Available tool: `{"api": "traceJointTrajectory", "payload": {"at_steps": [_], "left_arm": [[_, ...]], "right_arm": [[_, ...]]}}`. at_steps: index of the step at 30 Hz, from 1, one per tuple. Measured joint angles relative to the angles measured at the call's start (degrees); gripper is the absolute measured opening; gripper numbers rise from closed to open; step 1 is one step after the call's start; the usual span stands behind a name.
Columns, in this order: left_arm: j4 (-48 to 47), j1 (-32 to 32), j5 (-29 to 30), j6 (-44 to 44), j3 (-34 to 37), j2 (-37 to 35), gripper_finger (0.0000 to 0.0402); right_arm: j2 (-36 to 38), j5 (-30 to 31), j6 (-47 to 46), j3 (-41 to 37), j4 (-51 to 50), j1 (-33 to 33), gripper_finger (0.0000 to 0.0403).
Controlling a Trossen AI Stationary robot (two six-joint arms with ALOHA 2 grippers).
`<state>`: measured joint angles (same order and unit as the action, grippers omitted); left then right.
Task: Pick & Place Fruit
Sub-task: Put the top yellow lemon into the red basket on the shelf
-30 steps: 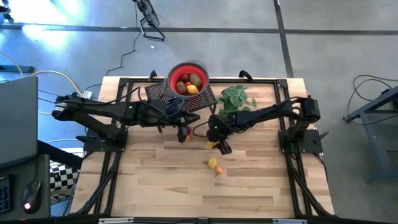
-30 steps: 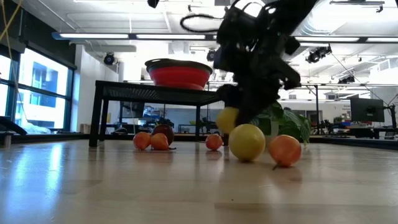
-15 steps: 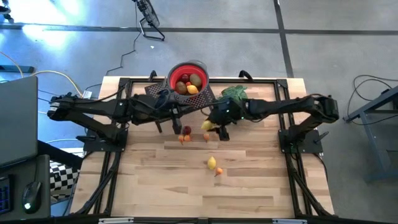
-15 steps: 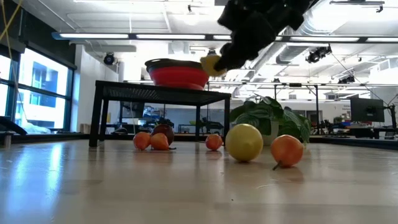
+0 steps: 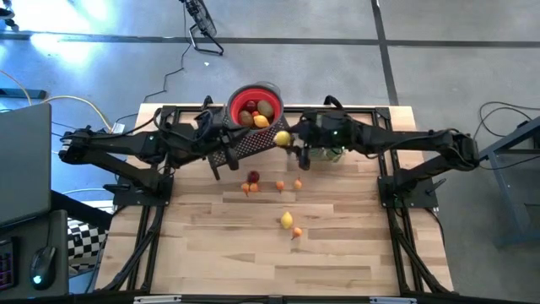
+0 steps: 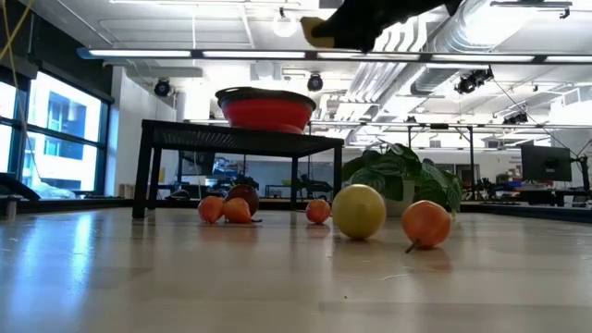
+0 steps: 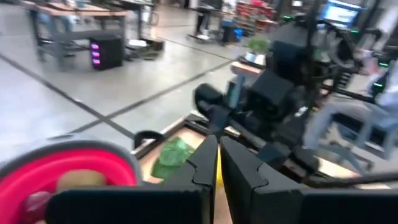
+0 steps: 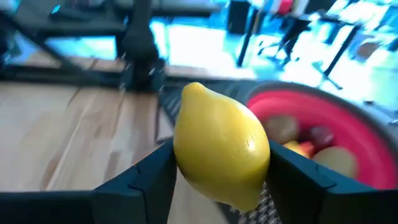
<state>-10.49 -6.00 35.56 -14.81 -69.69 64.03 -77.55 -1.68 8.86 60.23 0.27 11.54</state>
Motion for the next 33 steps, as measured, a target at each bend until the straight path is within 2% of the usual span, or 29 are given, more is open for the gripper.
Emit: {"api": "traceJointTrajectory", "payload": {"at_steps": [4, 7, 13, 21, 26, 33], "left_arm": [[-0.4, 0.0, 4.2, 0.0, 0.0, -0.5, 0.0019], [-1.1, 0.0, 5.3, 0.0, 0.0, -1.9, 0.0019], [-5.7, 0.0, 5.2, 0.0, 0.0, -4.8, 0.0019], [-11.1, 0.0, 4.2, -0.4, 0.0, -6.1, 0.0019], [-11.1, 0.0, 3.8, -0.5, 0.0, -6.2, 0.0019], [-11.2, 0.0, 3.7, -0.4, 0.0, -6.2, 0.0019]], "right_arm": [[0.2, 0.1, -0.1, 0.0, 5.5, 1.5, 0.0201], [-0.2, 0.3, -0.5, 0.1, 10.4, 2.2, 0.0204], [-2.5, 2.5, -3.1, 4.0, 10.0, 2.5, 0.0203], [-9.4, 4.8, -3.3, 16.0, 2.0, 2.6, 0.0205], [-15.1, 4.3, -3.3, 24.3, -4.2, 4.6, 0.0203], [-23.0, -2.2, -3.3, 31.8, -10.8, 9.8, 0.0204]]}}
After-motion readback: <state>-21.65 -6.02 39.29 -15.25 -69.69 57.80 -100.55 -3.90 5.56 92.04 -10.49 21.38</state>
